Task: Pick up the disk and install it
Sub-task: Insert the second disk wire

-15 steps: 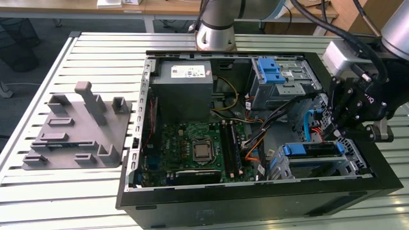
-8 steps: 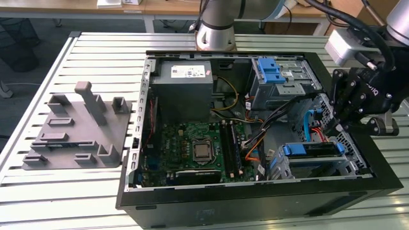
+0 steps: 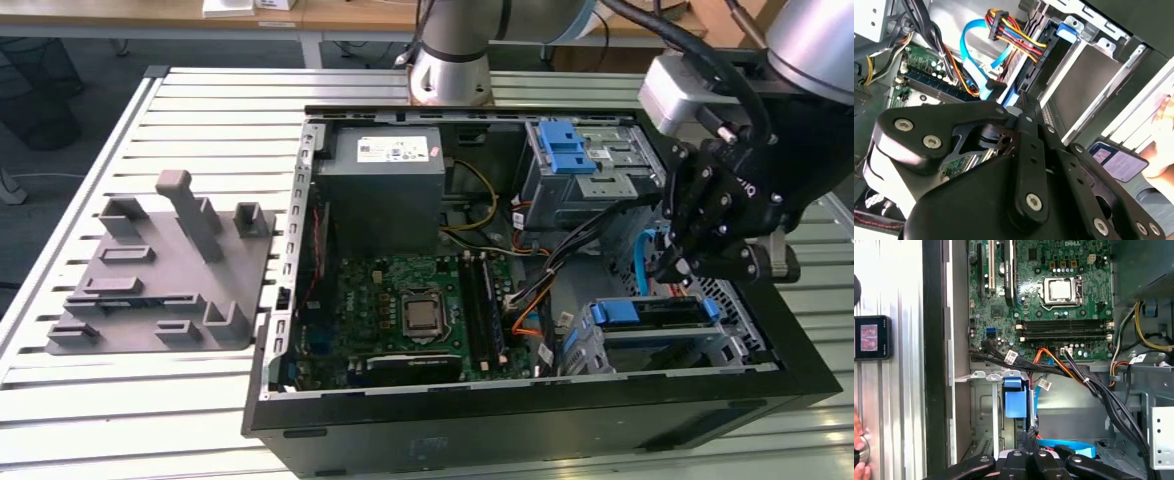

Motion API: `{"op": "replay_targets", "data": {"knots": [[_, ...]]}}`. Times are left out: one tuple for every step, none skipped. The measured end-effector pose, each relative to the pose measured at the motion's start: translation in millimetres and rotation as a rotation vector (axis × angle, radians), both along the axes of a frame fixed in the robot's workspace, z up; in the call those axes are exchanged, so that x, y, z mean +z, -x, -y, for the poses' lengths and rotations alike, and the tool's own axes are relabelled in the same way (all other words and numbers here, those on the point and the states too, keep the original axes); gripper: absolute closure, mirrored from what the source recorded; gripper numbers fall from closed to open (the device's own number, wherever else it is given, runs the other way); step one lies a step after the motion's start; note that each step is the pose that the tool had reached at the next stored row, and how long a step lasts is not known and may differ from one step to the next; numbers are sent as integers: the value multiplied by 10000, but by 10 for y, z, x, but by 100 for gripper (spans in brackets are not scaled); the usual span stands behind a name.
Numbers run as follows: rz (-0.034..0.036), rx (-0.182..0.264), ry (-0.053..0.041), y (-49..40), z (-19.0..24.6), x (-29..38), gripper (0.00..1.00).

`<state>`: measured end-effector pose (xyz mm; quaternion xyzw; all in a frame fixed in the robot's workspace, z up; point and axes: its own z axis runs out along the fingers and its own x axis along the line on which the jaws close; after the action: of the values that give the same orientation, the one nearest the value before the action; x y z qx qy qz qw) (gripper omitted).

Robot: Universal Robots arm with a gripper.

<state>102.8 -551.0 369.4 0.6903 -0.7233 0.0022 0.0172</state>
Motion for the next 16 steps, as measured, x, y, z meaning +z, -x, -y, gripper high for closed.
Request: {"op": "replay_targets", "data": {"knots": [[1, 0, -1, 3, -3, 24, 89], [2, 0, -1, 6, -5, 45, 89], [2, 0, -1, 9, -8, 69, 89], [3, 0, -1, 12, -14, 93, 89], [4, -1, 0, 15, -20, 114, 89], [8, -5, -3, 20, -28, 125, 89], [11, -10, -5, 23, -38, 136, 89], [13, -13, 0, 26, -48, 150, 89], [14, -14, 0, 27, -62, 165, 89], [17, -16, 0, 27, -76, 176, 89], [22, -17, 11, 28, -93, 184, 89], [29, -19, 22, 28, -114, 190, 89], [36, -21, 33, 28, -136, 194, 89], [43, -21, 47, 28, -160, 198, 89], [48, -21, 61, 28, -186, 201, 89], [48, -22, 86, 32, -201, 210, 89]]}}
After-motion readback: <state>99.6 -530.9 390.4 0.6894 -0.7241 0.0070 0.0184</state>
